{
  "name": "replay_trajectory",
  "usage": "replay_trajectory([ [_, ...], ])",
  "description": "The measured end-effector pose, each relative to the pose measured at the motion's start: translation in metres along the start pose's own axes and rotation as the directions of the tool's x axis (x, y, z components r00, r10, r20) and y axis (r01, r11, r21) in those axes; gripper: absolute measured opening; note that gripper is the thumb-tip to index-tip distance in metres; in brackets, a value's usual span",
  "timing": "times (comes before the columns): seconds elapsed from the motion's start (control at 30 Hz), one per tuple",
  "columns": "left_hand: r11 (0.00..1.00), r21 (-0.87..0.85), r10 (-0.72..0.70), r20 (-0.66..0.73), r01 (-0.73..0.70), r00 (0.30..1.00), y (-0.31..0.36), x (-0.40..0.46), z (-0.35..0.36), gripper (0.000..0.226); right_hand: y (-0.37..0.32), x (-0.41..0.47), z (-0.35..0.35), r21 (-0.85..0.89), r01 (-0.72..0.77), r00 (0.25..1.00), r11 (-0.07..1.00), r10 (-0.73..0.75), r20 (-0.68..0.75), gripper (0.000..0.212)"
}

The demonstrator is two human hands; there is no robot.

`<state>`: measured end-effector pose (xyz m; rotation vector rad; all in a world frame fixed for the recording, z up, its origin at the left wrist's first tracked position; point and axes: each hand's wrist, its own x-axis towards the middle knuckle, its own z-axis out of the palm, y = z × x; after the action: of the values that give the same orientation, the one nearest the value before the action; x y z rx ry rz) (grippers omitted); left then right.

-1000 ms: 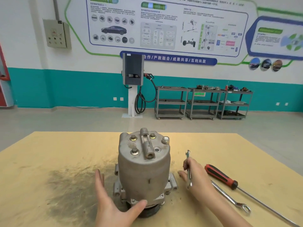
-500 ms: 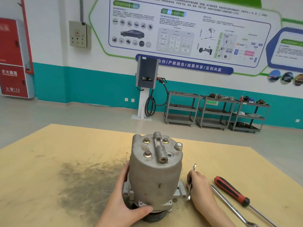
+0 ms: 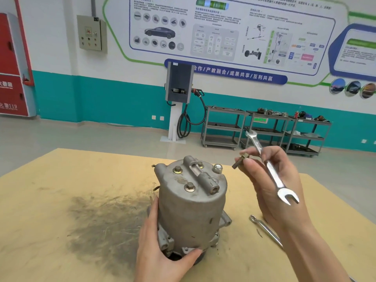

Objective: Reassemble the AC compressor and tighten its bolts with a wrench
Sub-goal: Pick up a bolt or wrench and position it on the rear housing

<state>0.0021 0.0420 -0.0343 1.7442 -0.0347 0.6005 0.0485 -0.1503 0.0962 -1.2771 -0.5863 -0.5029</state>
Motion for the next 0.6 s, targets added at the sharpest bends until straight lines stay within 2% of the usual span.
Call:
replay_trajectory([
  [0.03,1.0,0.011,0.0,0.003,0.0,1.0,0.001,-0.001,0.0,0.126,-0.006,-0.001,0.006,0.0,0.03,0.998,1.0,-0.03,0.054,0.025],
  [0.17,1.0,0.014,-0.028,0.026,0.028,0.999,0.003,0.001,-0.003,0.13,-0.005,-0.012,0.021,-0.196,0.09,0.984,0.976,-0.057,0.166,0.019],
  [0.33,1.0,-0.003,-0.031,0.034,0.031,0.999,0.003,0.002,-0.006,0.133,0.005,-0.012,0.022,-0.3,0.093,0.989,0.95,-0.054,0.137,0.021],
  [0.6,0.996,-0.037,-0.083,0.039,0.084,0.996,0.003,0.003,-0.006,0.13,0.011,-0.004,0.017,-0.38,0.152,0.975,0.912,-0.076,0.208,0.02],
])
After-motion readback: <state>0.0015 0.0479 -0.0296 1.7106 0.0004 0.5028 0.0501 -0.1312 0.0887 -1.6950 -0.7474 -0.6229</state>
